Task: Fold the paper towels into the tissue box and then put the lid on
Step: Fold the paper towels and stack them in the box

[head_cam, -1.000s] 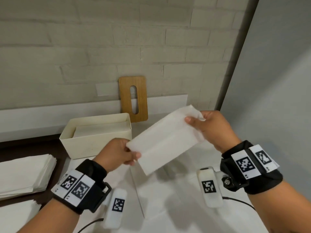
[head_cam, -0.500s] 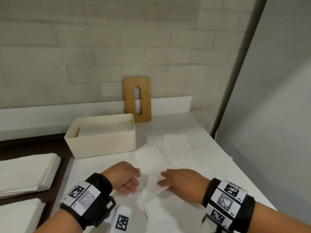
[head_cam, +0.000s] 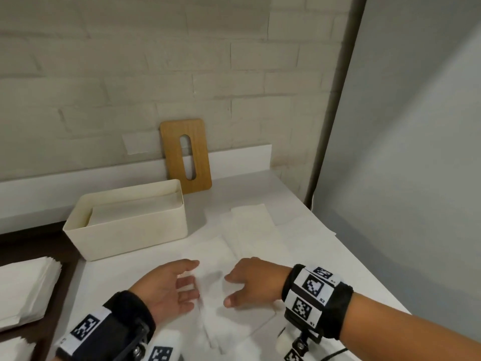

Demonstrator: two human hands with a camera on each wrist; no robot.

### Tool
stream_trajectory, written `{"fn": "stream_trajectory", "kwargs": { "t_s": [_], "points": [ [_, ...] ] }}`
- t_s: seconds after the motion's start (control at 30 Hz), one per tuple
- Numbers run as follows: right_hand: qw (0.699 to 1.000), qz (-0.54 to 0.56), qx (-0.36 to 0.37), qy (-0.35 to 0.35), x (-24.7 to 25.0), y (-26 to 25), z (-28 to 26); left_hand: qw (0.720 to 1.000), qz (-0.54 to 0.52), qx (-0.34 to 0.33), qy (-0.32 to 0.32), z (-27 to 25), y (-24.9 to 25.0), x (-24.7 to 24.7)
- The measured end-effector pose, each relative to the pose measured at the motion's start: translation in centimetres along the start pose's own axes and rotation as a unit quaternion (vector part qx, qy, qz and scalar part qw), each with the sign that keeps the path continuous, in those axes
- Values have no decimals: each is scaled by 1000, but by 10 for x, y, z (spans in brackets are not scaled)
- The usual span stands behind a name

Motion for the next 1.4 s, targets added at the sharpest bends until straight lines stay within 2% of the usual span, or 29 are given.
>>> {"fn": "stream_trajectory", "kwargs": {
  "t_s": [0.07, 0.13, 0.27, 0.33, 0.37, 0.43, 0.5, 0.57, 0.63, 0.7, 0.87, 1.0, 1.07, 1.13, 1.2, 1.27, 1.33, 1.4],
  "points": [
    [1000, -17, 14, -7, -6, -5, 3, 999, 31, 5, -23, 0, -2, -7],
    [1000, -9, 14, -14, -9, -6, 2, 995, 98, -21, -18, 2, -2, -12],
    [998, 44, 33, -3, 0, -8, -3, 958, 231, -169, 19, 5, 5, -29],
    [995, 96, 13, 34, 18, 4, -3, 946, 242, -212, 45, 5, 9, -30],
    [993, 100, 4, 69, 33, 15, -1, 948, 223, -220, 54, 4, 12, -27],
    [988, 59, -24, 140, 63, 48, 6, 957, 179, -220, 67, 2, 20, -17],
    [981, 16, -79, 177, 84, 89, 11, 960, 164, -219, 67, 2, 27, -7],
    [978, -48, -133, 152, 88, 126, 17, 960, 160, -216, 75, -1, 31, 3],
    [977, -113, -152, 95, 81, 148, 24, 961, 156, -214, 76, 0, 32, 10],
    [975, -127, -166, 69, 80, 156, 26, 963, 157, -210, 69, 1, 30, 10],
    [972, -183, -141, 33, 84, 144, 33, 967, 150, -202, 34, 9, 19, 1],
    [982, -126, -142, -7, 78, 145, 38, 969, 141, -202, 26, 14, 14, -3],
    [976, -172, -130, -29, 77, 141, 40, 970, 135, -202, 24, 15, 14, -4],
    [974, -195, -114, -15, 83, 130, 38, 970, 133, -201, 24, 16, 14, -2],
    [986, -118, -113, 28, 94, 125, 33, 971, 133, -199, 25, 18, 14, 0],
    [990, 63, -94, 83, 111, 119, 25, 972, 128, -196, 31, 20, 14, 1],
    [956, 240, -79, 150, 124, 117, 24, 972, 127, -195, 36, 21, 15, 1],
    [896, 372, -106, 219, 126, 128, 30, 972, 122, -195, 39, 22, 16, 0]
  ]
}}
Point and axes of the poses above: each hand's wrist, its own z-axis towards the middle knuckle, its own x-axis out of the back of the hand, y = z × x, the point moved 9 cm from there along z, towards the middle knuckle, and after that the axes turned 5 degrees about y, right-handed, at the moved point
